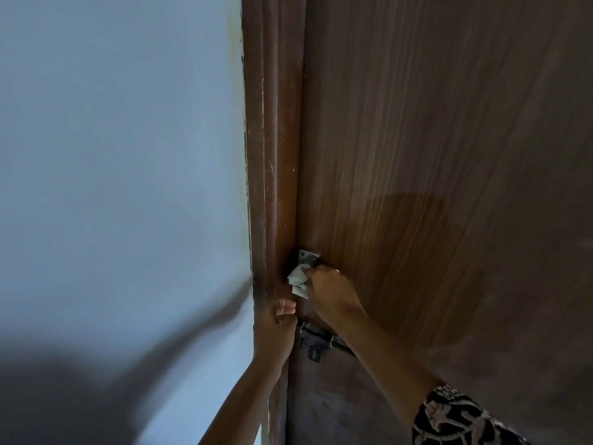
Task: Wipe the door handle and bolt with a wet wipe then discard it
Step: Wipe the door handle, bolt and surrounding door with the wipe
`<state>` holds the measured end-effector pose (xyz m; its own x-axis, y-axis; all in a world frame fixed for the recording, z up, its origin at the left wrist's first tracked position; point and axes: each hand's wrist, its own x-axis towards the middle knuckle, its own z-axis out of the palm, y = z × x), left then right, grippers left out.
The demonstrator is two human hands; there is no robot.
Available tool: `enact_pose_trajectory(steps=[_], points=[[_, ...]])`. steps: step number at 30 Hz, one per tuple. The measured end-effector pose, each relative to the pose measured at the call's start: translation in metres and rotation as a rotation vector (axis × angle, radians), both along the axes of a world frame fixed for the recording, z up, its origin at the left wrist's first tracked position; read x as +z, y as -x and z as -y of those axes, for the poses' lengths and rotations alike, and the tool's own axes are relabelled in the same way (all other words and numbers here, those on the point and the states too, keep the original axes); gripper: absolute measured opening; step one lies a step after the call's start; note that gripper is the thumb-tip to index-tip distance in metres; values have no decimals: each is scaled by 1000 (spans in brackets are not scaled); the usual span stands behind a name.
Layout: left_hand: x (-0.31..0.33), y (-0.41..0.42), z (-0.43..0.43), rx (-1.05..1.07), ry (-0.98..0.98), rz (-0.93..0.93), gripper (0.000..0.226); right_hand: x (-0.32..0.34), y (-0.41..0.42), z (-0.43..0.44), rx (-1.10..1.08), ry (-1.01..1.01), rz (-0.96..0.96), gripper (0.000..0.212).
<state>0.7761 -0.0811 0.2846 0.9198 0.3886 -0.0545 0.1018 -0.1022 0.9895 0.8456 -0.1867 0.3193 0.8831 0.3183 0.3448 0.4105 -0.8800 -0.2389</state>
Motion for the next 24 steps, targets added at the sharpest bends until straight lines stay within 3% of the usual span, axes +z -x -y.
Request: enact_pose_trajectory(steps=[5,8,13,24], points=[[1,-3,0,-8,-4,4,18,-2,2,0,79,93,-69,38],[1,-7,2,-30,-45,6,7,-1,5,8,194,2,-202,39],[3,-10,-1,-46,-27,1,16,4,6,32,253,-50,-234,31],[-7,-15,-27,-6,109,-36,20,10,10,2,146,173,6,31]])
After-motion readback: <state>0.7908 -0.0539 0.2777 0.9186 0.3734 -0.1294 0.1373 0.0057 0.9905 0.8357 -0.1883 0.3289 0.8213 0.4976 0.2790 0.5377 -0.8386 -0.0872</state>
